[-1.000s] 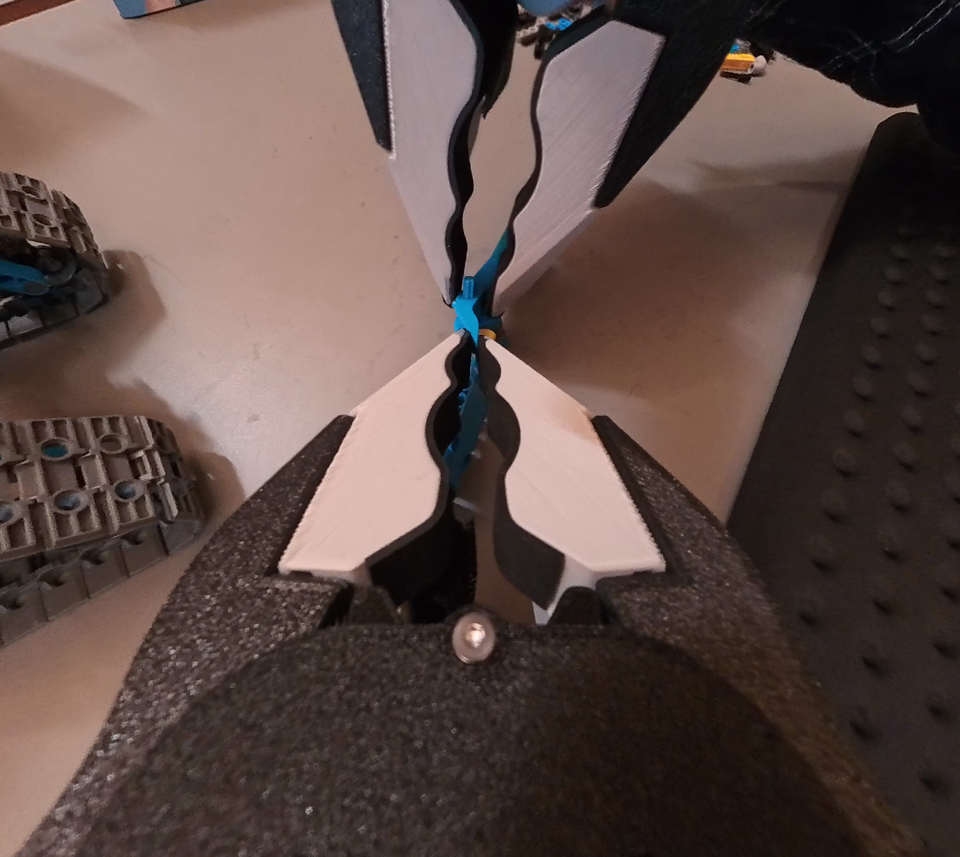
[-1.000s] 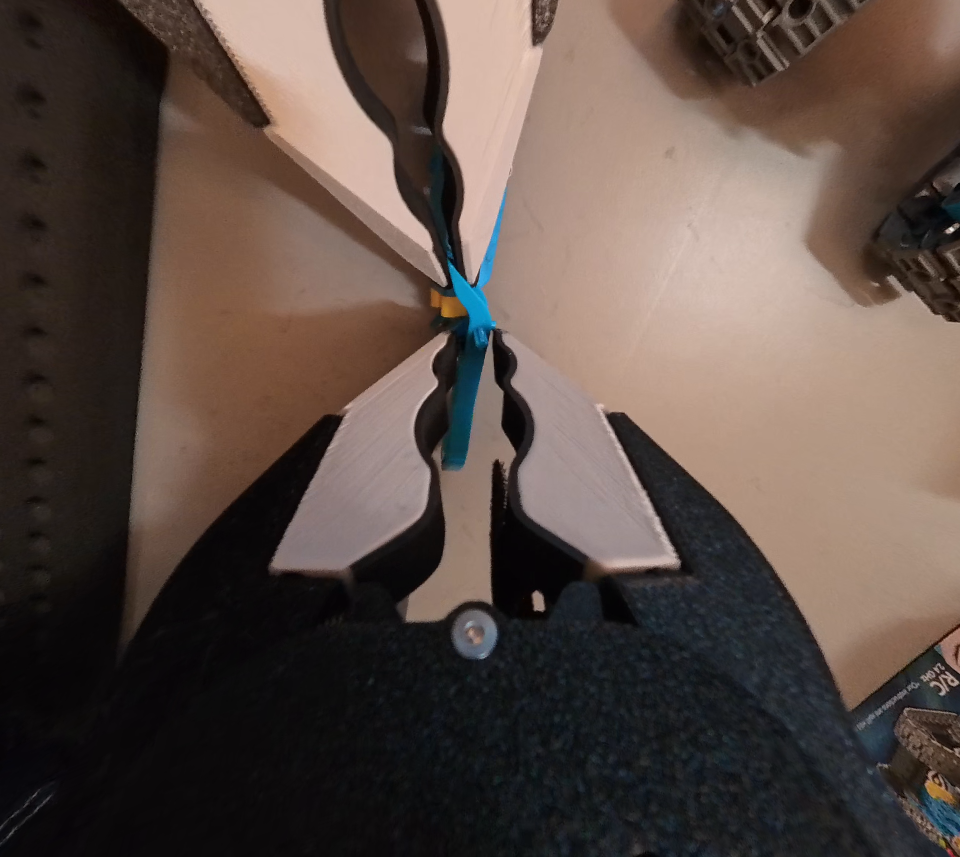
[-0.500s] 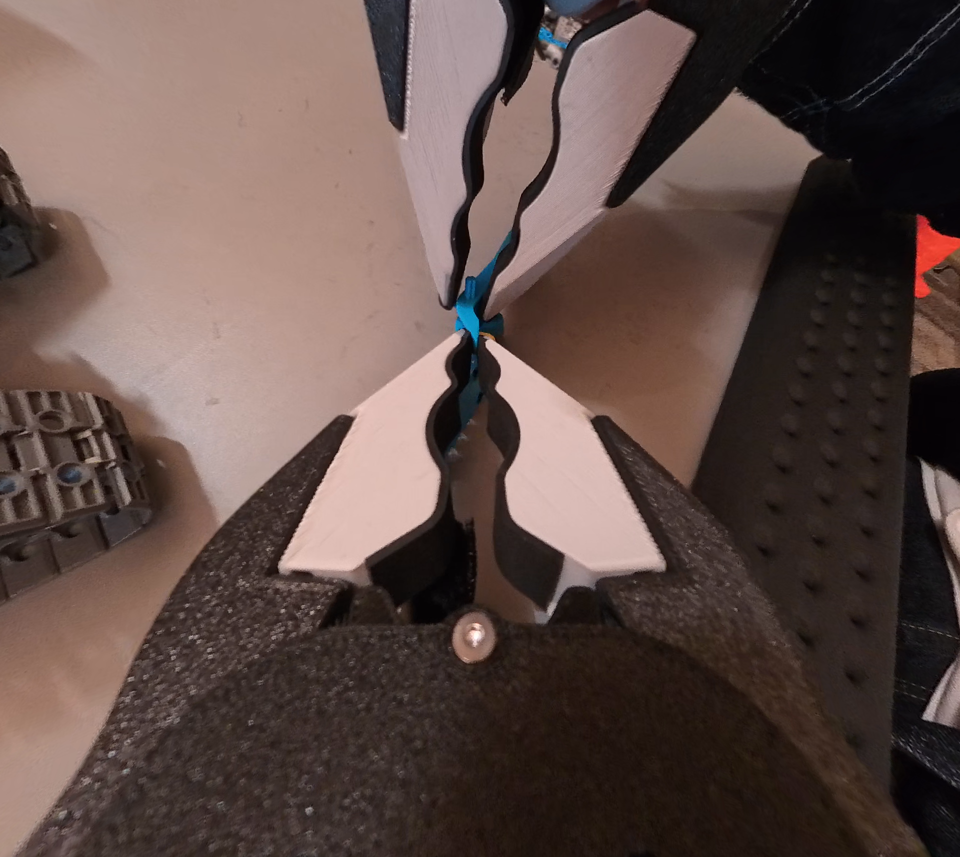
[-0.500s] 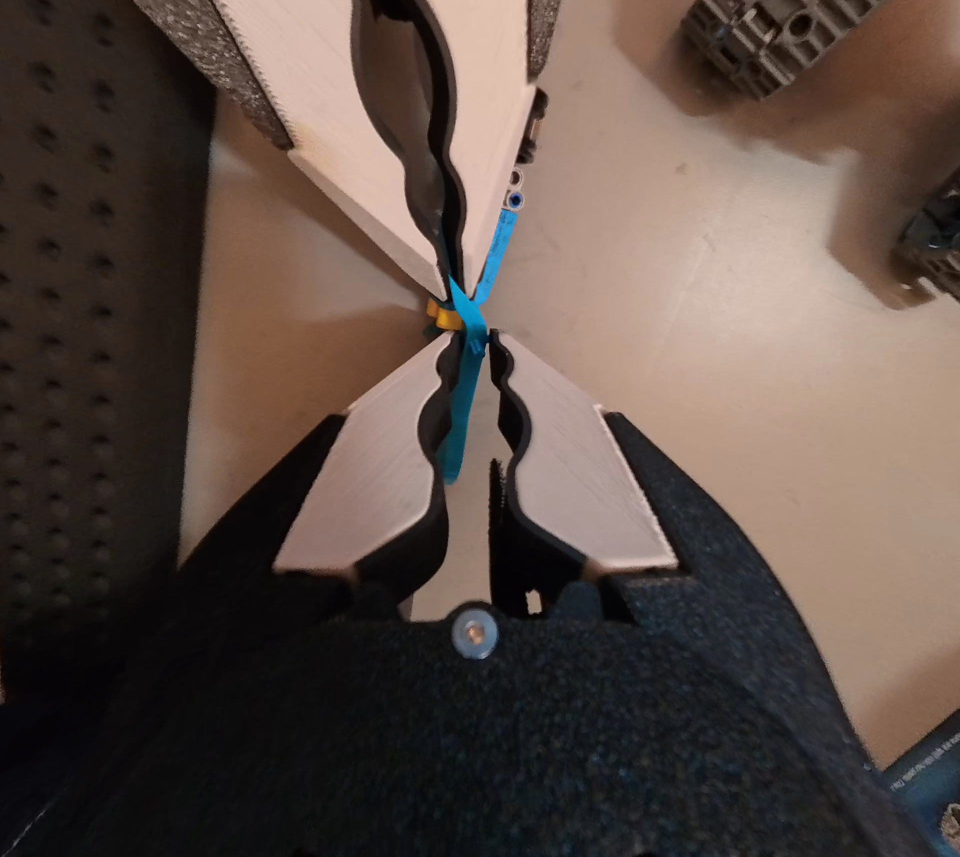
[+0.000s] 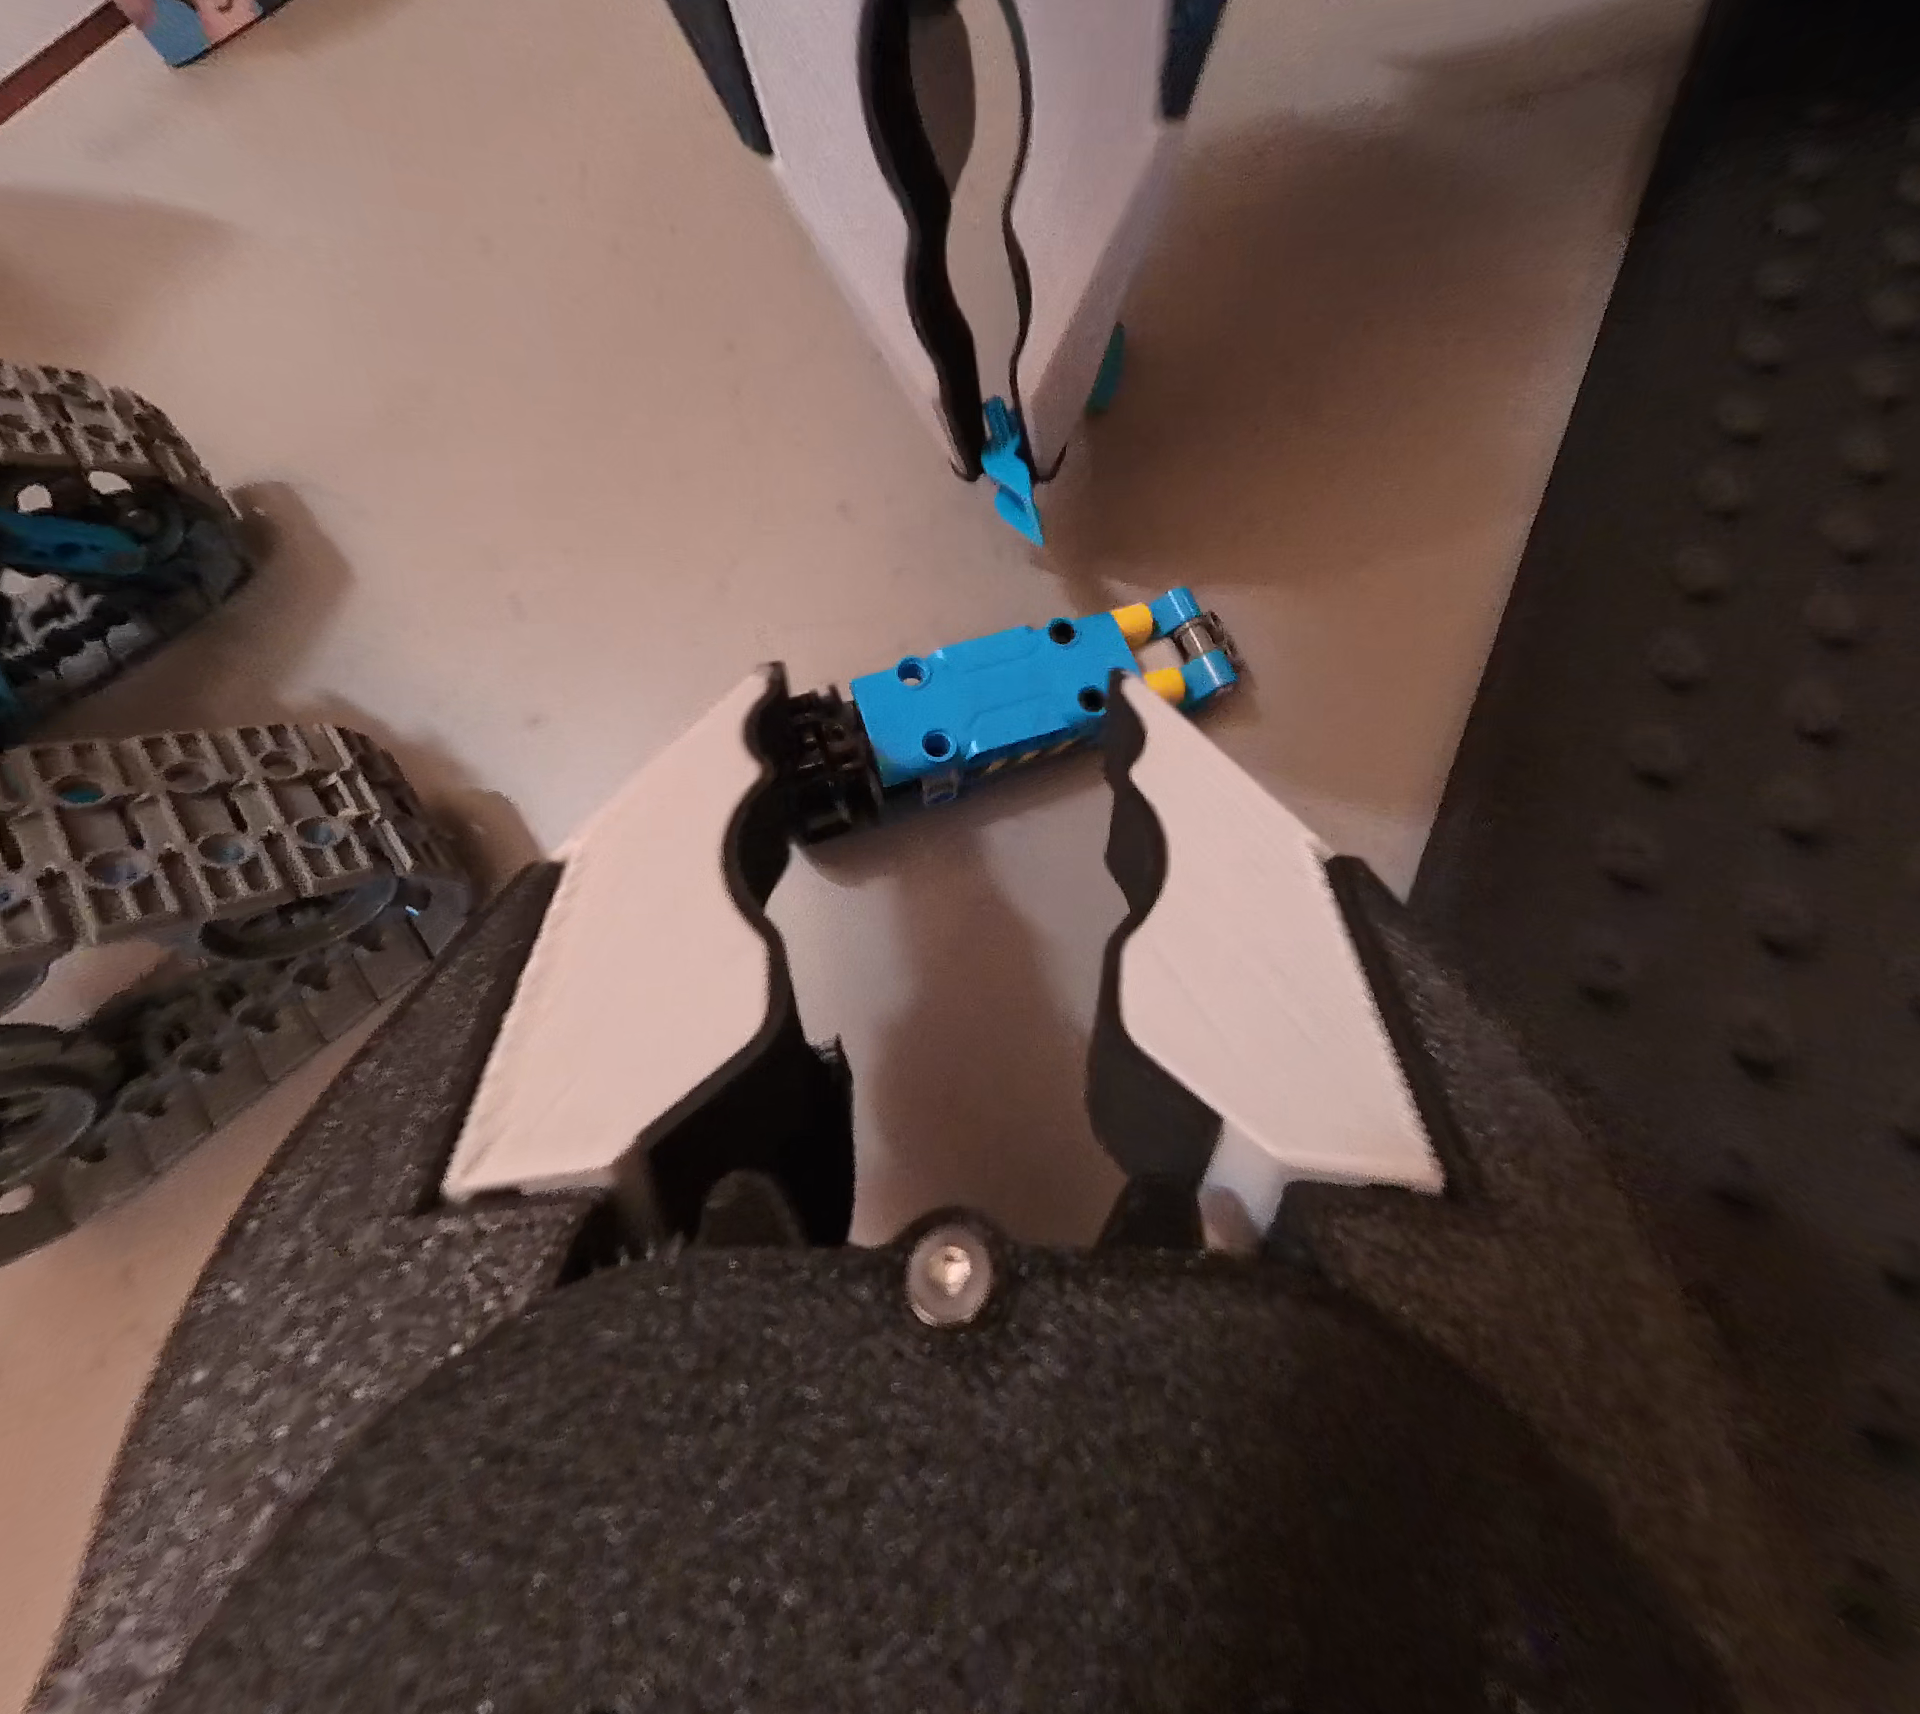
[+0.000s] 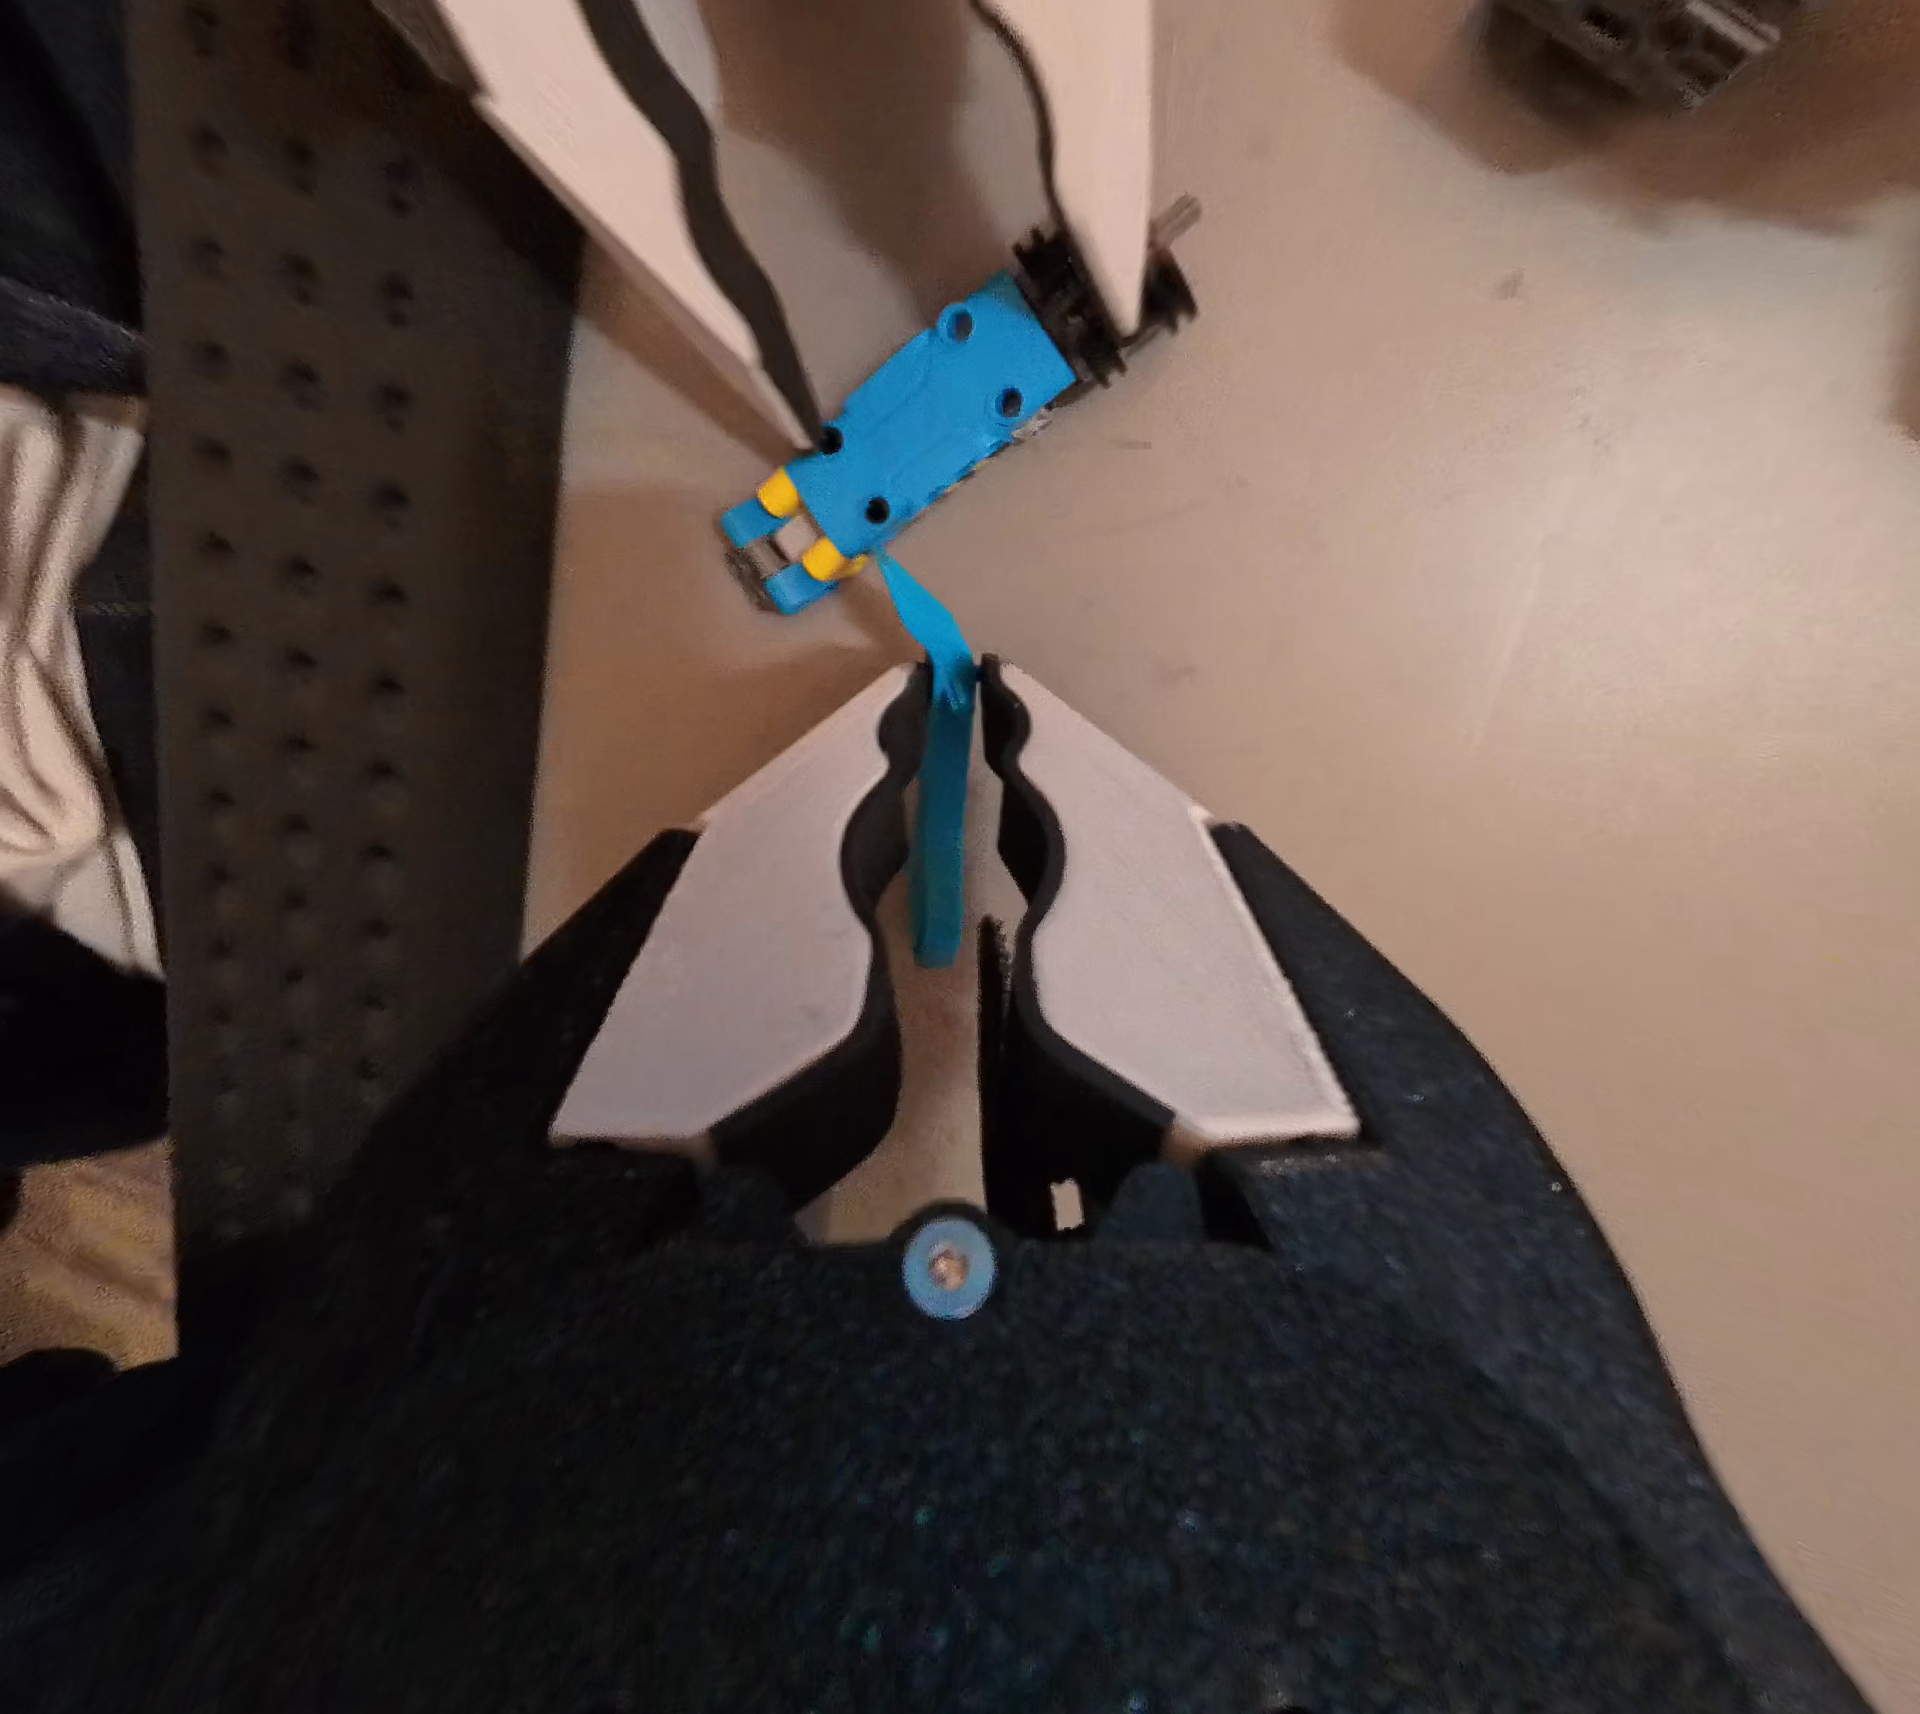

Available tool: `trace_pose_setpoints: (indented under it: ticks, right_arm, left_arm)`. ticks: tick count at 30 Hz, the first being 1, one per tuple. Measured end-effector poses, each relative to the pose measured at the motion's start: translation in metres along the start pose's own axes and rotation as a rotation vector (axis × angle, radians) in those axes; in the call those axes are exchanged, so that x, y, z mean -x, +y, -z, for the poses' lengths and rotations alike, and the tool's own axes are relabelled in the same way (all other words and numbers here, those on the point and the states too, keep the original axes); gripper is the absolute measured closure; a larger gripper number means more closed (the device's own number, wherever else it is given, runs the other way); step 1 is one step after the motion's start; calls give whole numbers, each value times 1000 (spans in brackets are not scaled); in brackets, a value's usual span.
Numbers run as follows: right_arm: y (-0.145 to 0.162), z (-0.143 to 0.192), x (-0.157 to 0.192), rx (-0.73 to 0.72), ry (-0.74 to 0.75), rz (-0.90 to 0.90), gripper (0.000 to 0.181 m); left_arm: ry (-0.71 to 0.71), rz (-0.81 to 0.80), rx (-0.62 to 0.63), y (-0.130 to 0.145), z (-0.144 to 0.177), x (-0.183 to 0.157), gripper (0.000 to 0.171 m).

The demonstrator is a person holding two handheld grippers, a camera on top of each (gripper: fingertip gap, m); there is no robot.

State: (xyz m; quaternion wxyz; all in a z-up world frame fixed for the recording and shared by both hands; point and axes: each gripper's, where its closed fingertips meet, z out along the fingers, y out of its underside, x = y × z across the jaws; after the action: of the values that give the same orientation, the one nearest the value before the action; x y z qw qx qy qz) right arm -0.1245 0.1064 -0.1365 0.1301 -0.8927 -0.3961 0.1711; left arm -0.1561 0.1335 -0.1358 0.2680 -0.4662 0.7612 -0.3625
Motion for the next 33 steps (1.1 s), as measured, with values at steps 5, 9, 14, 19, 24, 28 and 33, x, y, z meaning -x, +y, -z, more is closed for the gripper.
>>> trace_pose_setpoints:
  ticks: [5, 9, 14, 19, 24, 28, 33]
  right_arm:
    - [-4, 5, 12, -288, -44, -108, 173]
    - [-1, 20, -1, -390, 42, -171, 173]
    - [-9, 0, 9, -381, 21, -152, 173]
    - [-25, -4, 21, -379, 27, -114, 173]
    - [-29, 5, 19, -380, 84, -102, 173]
    - [-27, 6, 14, -361, 109, -155, 173]
    - [-19, 2, 16, -296, 162, -262, 173]
  left_arm:
    - [-22, -116, -7, 2, -2, -6, 147]
    - [-76, -181, 8, 6, 1, -10, 157]
    - [-147, -200, 114, 22, 8, -6, 171]
    - [-179, -235, 172, 30, 10, -5, 171]
    - [-155, -217, 89, 11, 28, 8, 145]
    - [-25, -200, 43, 1, 10, 17, 102]
    - [93, -250, 91, 15, -12, 8, 111]
